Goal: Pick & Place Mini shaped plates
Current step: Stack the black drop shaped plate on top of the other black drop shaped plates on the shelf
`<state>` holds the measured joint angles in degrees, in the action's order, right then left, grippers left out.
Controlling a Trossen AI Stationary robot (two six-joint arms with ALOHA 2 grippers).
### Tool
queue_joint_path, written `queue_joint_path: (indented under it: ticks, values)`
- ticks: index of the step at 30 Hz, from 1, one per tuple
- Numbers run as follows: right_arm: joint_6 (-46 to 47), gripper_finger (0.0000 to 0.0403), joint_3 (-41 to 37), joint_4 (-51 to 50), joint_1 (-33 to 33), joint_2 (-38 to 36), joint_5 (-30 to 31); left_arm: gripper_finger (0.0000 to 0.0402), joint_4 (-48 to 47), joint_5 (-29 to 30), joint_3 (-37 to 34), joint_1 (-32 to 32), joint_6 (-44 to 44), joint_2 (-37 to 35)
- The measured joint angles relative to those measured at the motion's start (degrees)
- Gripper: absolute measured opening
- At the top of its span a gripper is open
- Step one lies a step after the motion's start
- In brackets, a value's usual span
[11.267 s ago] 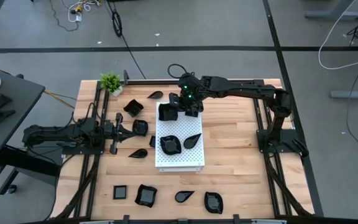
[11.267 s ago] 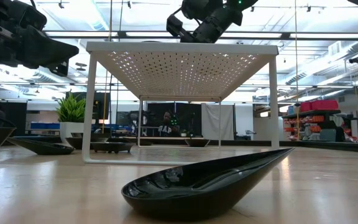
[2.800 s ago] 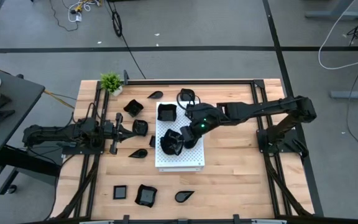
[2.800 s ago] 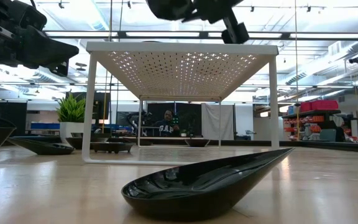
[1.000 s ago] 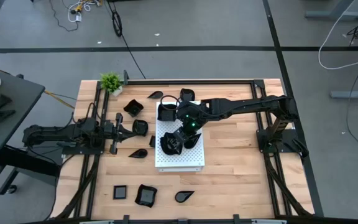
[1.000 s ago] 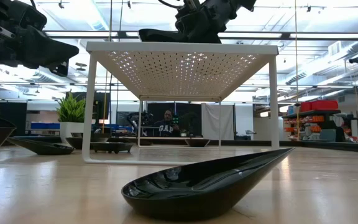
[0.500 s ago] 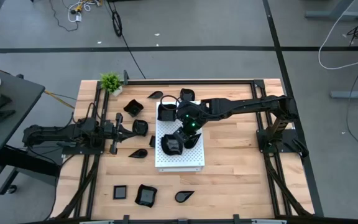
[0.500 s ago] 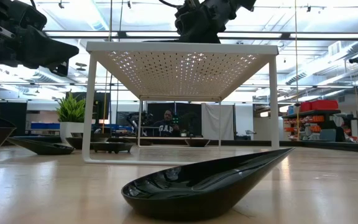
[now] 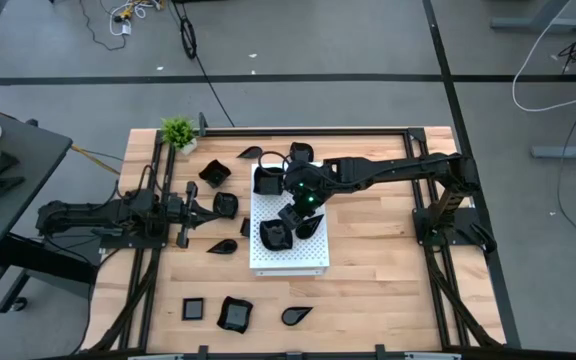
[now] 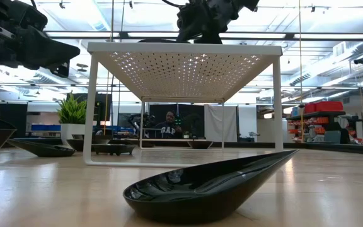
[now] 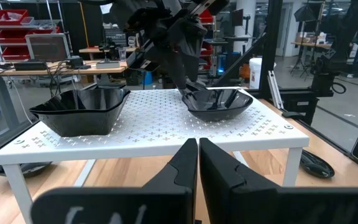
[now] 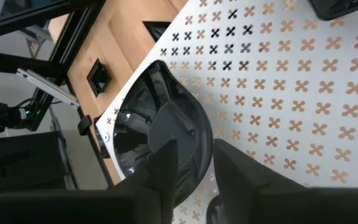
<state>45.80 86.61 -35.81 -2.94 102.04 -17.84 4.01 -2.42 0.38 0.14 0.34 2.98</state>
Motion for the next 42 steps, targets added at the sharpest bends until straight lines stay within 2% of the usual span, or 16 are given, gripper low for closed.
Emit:
queue_joint_path:
  ticks: [5, 14, 26, 36, 42]
  values:
    - [0.01, 0.0119, 0.0, -0.17, -0.11, -0.46, -3.71, 0.0021, 0.0, 0.01, 0.01, 0.02, 0.01, 0.01]
    - [1.5, 0.0121, 0.0, 1.91, 2.11, -3.59, -4.21, 0.0021, -0.01, 0.01, 0.01, 0.02, 0.0, 0.02]
    - [-3.28, 0.0121, 0.0, 1.64, 10.58, -5.09, -3.83, 0.0021, 0.0, 0.02, 0.0, 0.02, 0.02, 0.0]
    - [-12.03, 0.0121, 0.0, -0.07, 19.43, -5.18, 5.61, 0.0021, 0.02, 0.0, 0.0, 0.02, 0.02, 0.0]
    - [-13.58, 0.0121, 0.0, -0.91, 25.36, -5.18, 15.11, 0.0021, 0.02, 0.01, 0.0, 0.02, 0.0, 0.0]
